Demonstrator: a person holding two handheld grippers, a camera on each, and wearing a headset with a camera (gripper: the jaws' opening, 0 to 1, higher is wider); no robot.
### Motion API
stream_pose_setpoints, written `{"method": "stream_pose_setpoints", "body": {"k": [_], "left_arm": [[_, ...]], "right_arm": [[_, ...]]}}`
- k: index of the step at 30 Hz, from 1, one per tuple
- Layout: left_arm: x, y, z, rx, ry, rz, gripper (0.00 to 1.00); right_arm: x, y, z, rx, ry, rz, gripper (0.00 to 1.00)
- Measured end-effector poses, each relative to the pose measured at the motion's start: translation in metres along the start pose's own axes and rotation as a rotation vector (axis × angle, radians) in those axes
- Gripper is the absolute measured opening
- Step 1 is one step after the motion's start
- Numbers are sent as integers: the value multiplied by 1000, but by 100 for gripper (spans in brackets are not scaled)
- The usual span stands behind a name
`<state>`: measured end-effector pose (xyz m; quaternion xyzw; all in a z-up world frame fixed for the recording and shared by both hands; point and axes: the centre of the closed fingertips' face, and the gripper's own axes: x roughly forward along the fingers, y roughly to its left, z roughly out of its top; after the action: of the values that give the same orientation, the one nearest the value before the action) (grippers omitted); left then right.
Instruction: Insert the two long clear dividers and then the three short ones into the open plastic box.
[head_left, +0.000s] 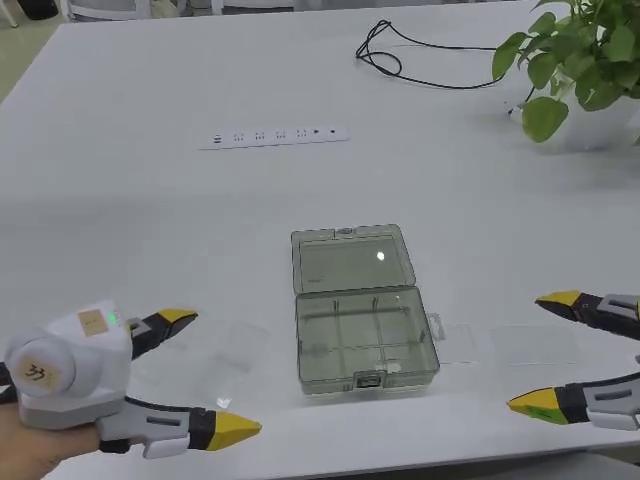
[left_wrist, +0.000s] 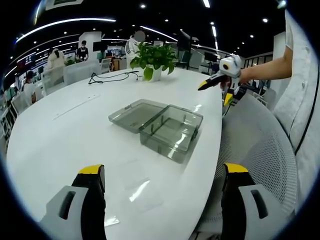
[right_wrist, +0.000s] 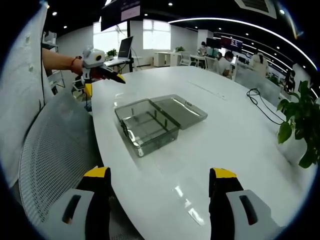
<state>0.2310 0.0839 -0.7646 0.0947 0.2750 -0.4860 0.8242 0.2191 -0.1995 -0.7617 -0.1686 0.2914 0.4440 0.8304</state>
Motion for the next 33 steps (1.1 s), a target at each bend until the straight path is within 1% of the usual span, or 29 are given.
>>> {"method": "stream_pose_setpoints", "body": {"k": [2,4,8,11,12,15,17,19,20,22,24,26,27,28,30,31,33], "left_arm": [[-2,3,-1,-4,5,9,99],[-4,11,0,-11,5,34,97],[-9,21,0,-35,5,60,96],[-13,34,-3,-54,17,99,93],[-15,39,-5,-69,24,113,91],[-18,47,-9,-96,38,132,87],[-20,54,-13,-126,58,161,85],[-22,60,-15,-142,58,174,83],[-22,61,-15,-145,58,177,82],[-24,66,-21,-169,89,197,79],[-23,70,-23,-179,92,201,77],[-24,74,-28,-195,114,214,74],[-25,77,-33,-207,141,225,73],[-25,78,-33,-206,140,226,70],[-26,82,-39,-233,163,242,67],[-25,84,-40,-237,166,243,65],[-26,86,-45,-259,184,252,64]], "right_arm": [[0,0,1,-1,-1,-1,81],[0,0,2,2,-4,-1,81],[0,0,2,4,-8,-3,81],[0,1,2,5,-9,-3,81],[1,1,3,7,-9,-3,81],[1,2,4,7,-14,-1,80],[1,2,5,8,-18,-2,80],[1,3,6,8,-20,-2,80],[2,3,6,9,-21,-3,80],[2,3,7,10,-24,-3,80],[2,3,8,11,-28,-3,80],[3,3,9,12,-29,-3,80],[3,4,9,13,-31,-3,80],[3,4,9,13,-31,-2,80],[4,3,10,15,-35,-5,80],[4,3,10,17,-36,-5,79],[5,3,11,19,-38,-5,79]]}}
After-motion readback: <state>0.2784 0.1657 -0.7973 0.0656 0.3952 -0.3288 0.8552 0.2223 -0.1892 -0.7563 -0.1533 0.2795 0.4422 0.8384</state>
